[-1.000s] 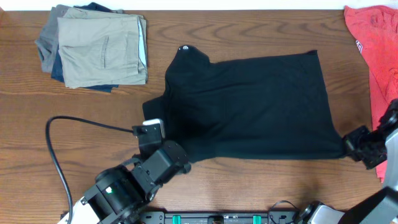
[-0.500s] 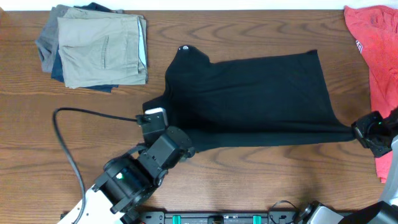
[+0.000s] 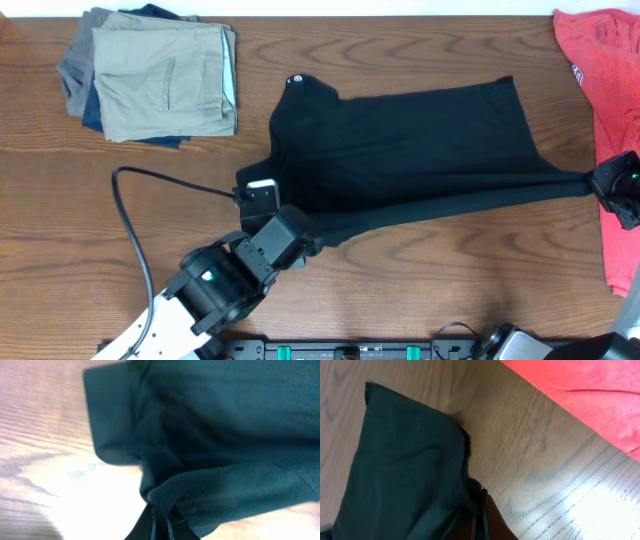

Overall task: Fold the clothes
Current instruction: 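Fold the lower hem up over the shirt body with both grippers, then lower the folded hem onto the shirt and open both grippers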

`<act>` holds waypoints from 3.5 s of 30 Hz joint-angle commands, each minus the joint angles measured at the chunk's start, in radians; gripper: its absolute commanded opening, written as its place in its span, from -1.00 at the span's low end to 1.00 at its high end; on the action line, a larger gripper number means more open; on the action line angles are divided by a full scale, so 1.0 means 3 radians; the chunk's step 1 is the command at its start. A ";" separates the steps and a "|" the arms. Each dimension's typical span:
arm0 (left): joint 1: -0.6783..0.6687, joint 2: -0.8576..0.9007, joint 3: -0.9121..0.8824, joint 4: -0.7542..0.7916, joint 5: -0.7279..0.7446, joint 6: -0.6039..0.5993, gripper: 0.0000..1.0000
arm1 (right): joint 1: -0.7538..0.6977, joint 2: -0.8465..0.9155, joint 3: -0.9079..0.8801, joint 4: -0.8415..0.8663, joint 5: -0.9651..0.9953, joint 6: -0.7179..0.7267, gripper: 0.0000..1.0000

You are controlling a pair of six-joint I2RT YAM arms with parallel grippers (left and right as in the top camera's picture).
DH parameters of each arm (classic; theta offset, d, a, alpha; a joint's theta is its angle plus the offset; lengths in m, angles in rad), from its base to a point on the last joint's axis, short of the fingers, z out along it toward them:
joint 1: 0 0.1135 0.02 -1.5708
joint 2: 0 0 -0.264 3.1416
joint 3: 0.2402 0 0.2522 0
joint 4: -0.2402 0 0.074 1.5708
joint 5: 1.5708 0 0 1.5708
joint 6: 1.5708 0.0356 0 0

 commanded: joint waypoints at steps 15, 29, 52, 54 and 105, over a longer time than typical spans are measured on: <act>0.0003 0.0810 0.0057 0.0473 -0.0951 0.0017 -0.88 | 0.0379 0.0331 -0.0020 0.0198 0.0258 -0.0033 -0.97; 0.0412 0.1161 0.0057 0.0960 -0.1148 0.0019 -0.87 | 0.0476 0.0923 -0.0020 0.0650 0.0257 0.0053 -0.97; 0.0562 0.1918 0.0057 0.1485 -0.1237 0.0070 -0.86 | 0.0843 0.1136 -0.0020 0.1115 0.0693 0.0056 -0.97; 0.0638 0.1918 0.0057 0.1495 -0.1236 0.0069 -0.76 | 0.0844 0.1137 -0.0020 0.1136 0.0689 0.0056 -0.89; 0.0767 0.1849 -0.0100 0.0276 0.1038 0.1389 -0.70 | 0.0886 0.1123 0.0296 -0.0128 -0.0158 -0.0575 0.99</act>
